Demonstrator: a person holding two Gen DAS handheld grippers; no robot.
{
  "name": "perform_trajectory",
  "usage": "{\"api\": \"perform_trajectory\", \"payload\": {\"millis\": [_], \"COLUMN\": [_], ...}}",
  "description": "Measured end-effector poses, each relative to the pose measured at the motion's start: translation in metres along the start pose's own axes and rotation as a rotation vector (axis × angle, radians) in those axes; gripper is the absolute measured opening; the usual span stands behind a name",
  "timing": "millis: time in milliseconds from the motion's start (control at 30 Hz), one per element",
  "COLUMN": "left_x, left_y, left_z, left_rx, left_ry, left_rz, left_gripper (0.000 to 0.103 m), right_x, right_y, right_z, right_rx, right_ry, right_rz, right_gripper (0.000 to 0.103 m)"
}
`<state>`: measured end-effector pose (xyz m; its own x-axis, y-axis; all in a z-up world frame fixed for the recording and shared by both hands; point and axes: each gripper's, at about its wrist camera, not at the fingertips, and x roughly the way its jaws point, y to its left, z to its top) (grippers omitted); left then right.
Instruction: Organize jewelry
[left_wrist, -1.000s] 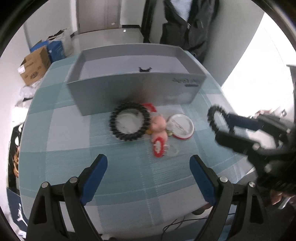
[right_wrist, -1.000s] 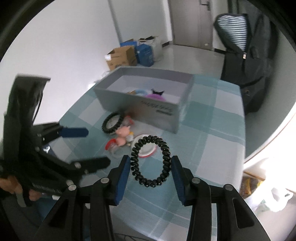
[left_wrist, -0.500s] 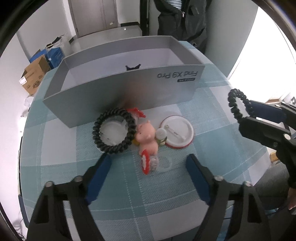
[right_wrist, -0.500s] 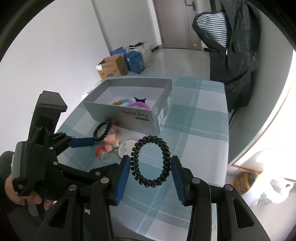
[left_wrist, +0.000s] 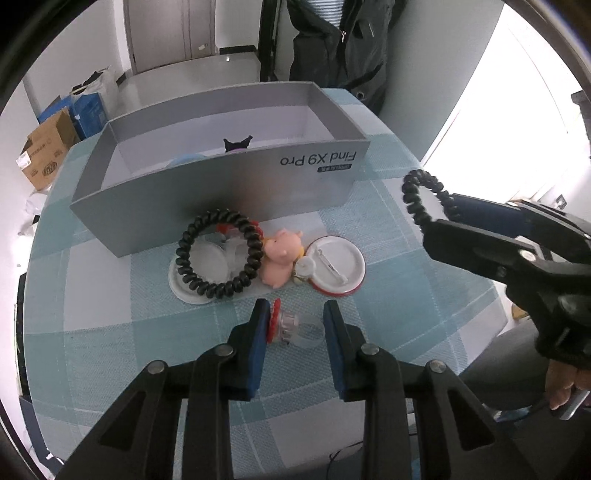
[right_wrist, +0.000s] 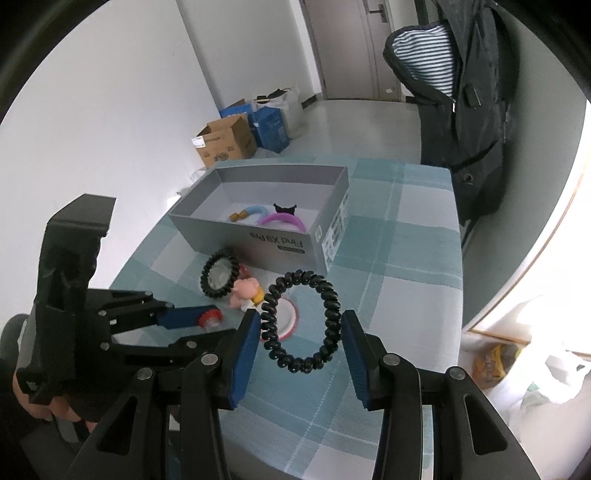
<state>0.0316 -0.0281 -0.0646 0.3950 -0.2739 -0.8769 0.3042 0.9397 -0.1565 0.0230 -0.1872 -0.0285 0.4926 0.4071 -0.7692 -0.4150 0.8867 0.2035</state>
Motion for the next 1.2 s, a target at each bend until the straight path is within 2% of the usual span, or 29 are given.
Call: {"api": "perform_trajectory", "payload": {"millis": [200, 500, 667, 833, 1100, 1200], "left_x": [-0.022, -0.05, -0.06, -0.058, -0.048, -0.041], "left_y": [0.004, 0.023, 0.035, 0.05, 0.078, 0.086], "left_z": [-0.002, 0.014, 0.03, 0.049, 0.074, 0.08], "left_rx": [-0.02, -0.097, -0.127, -0.163, -0.279, -0.312], "left_ry": [-0.051, -0.15, -0.204, -0.244, -0.249, -0.228], "left_rz": [-0.054, -0.129, -0.132, -0.109, -0.168, -0.186], "left_gripper": [0.024, 0.024, 0.024, 0.024, 0.024, 0.024], "right_x": [-0.004, -0.018, -0.021, -0.011, 0.01, 0.018], "right_y": [0.005, 0.006, 0.007, 0.012, 0.023, 0.019], "right_z": [0.008, 0.03, 0.051, 0.07, 0.088, 0.093], "right_rx": [0.018, 0.075, 0.108, 0.124, 0.107, 0.119], "right_ry": [-0.027, -0.092, -0.131, -0.118, -0.093, -0.078], "right_rz": [0.024, 0.07, 0.103, 0.137, 0.137, 0.133], "right_gripper": [0.043, 0.043, 0.043, 0.043, 0.043, 0.043]}}
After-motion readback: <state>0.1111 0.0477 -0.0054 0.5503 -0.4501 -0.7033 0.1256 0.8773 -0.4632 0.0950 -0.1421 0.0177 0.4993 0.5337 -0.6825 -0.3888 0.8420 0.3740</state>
